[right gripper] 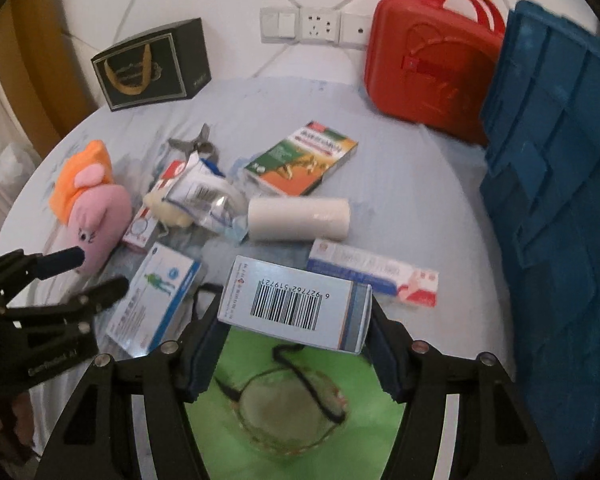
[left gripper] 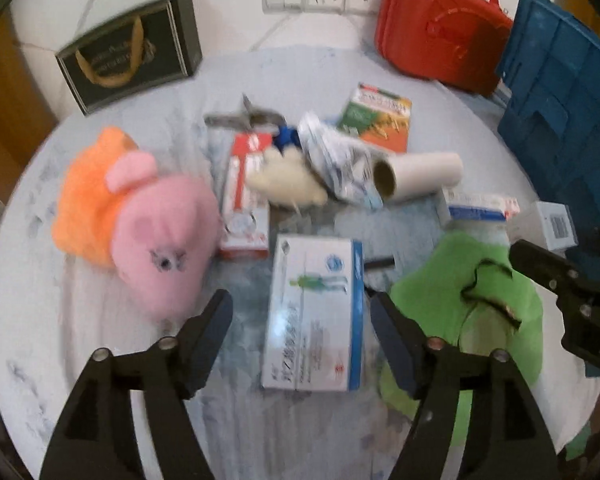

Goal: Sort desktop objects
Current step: 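Lift both held boxes off the table toward the blue crate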

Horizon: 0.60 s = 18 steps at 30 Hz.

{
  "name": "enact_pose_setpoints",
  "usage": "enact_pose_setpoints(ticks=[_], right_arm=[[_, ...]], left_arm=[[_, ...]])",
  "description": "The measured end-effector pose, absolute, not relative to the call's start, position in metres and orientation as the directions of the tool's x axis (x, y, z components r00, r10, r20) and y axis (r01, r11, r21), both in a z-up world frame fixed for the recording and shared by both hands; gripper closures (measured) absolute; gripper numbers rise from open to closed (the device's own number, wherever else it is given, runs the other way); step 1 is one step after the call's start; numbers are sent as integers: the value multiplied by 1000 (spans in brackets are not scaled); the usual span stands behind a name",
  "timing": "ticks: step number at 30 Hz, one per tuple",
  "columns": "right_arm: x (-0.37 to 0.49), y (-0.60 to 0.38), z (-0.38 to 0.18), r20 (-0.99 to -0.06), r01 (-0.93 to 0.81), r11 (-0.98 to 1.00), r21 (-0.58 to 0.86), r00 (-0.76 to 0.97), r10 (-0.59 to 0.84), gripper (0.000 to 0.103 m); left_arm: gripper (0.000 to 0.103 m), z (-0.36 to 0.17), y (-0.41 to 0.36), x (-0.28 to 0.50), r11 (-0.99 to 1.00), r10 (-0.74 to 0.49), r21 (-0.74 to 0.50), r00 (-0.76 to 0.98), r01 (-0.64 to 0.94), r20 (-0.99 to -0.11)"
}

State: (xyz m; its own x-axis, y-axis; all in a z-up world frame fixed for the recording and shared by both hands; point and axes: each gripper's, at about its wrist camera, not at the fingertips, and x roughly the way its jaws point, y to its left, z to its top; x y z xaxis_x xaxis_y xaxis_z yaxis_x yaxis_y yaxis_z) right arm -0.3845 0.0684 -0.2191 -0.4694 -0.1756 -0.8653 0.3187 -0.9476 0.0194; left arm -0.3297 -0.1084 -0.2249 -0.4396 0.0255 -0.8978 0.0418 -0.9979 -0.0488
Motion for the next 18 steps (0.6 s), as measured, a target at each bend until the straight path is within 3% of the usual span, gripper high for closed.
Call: enact_pose_setpoints(ticks=[7,11,13,14,18], right_arm=[[-391,56,-248,-893,348,-937,30,-412,-182,39],[-399,53,-261,-907,352,-936,23,-387,-168,39],[-400,52,-268,-911,354,-935,22,-377,-164,39],[-400,51,-270,-913,354,-935,23,-374,-164,39],[-394,46,-269,-910,367,-930,8,-382,-158,39]], left_arm=[[31,-277,-97,-344,-1000,15,-22,-314,19,-949],[18,-296,-102,-350,-999,4,-20,-311,46,-950],[20,-299,-102,-351,-999,2,-16,-317,43,-948],[32,-300,-103,-350,-999,1,-17,-330,47,-944],[32,-300,-103,-344,-999,2,-20,-347,50,-938]])
